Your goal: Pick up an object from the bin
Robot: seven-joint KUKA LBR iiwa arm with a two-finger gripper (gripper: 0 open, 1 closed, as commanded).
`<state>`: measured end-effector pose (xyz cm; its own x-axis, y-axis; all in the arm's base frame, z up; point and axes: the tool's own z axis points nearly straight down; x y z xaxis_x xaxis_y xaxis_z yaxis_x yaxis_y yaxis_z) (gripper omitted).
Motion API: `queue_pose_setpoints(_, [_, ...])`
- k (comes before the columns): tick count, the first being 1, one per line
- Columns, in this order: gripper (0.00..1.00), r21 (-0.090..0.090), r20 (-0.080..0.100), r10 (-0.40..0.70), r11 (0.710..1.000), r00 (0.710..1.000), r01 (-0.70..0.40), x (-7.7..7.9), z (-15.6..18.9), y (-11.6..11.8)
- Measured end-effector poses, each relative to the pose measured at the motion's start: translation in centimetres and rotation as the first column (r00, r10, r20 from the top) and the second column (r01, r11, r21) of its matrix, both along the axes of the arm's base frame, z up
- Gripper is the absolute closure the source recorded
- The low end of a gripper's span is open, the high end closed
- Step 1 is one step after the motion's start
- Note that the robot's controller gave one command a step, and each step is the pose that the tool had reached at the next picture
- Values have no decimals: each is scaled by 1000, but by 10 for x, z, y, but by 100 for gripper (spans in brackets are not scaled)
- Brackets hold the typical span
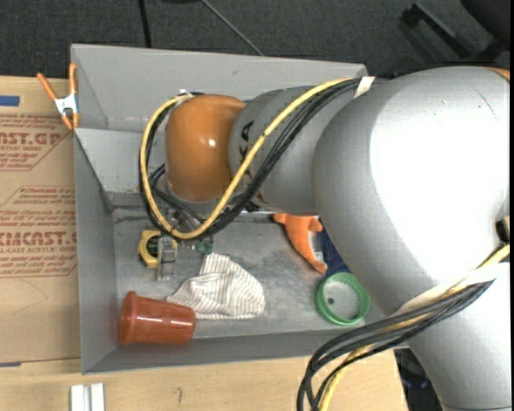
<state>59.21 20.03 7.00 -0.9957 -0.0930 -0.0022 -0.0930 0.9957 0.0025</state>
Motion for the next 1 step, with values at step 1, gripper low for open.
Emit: queue_pose_setpoints(1, [100,0,0,0,1000,1000,0,0,0,0])
